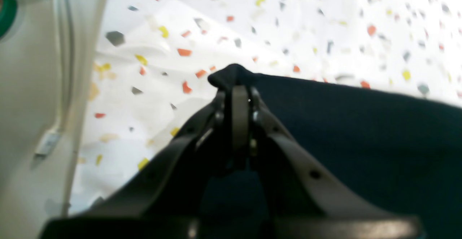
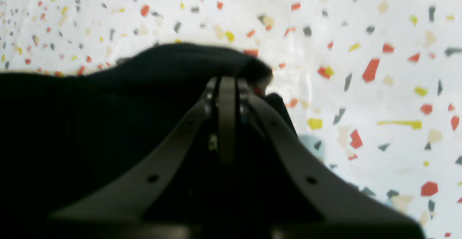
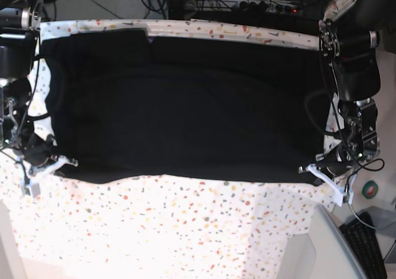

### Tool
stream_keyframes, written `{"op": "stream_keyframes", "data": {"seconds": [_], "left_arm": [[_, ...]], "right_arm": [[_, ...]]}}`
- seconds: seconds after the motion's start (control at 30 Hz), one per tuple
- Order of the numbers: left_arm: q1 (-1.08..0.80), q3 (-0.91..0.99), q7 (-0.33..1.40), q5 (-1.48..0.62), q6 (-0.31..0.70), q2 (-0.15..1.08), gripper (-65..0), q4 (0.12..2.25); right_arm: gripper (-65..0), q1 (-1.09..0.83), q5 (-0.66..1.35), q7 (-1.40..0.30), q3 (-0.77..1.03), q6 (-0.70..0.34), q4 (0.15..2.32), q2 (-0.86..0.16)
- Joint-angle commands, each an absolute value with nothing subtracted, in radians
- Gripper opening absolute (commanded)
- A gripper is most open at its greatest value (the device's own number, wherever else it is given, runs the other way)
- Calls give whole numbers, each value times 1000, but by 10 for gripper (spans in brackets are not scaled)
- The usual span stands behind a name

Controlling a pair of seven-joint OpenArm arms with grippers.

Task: Layout the t-shirt on the table in an organized manner, then fold the t-shirt properly
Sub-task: 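Lift the hem edge with both grippers and fold it over toward the collar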

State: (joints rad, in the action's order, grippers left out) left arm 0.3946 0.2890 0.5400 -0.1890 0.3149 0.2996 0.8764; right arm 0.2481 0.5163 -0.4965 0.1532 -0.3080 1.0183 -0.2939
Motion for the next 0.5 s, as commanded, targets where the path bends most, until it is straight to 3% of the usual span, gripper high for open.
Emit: {"op": "stream_keyframes", "data": {"seconds": [0.0,0.3,0.47], "left_arm": [[410,292,522,-199,312,315,-650,908],[386,292,524,-200,312,315,-650,931],[357,291,567,-200,315,320,-650,957]], "right_arm": [[-650,275,524,-473,157,-320,1029,-309],[-650,254,526,-478,157,-320,1043,-326],[-650,182,526,-481,165,-318,1170,-329]]}}
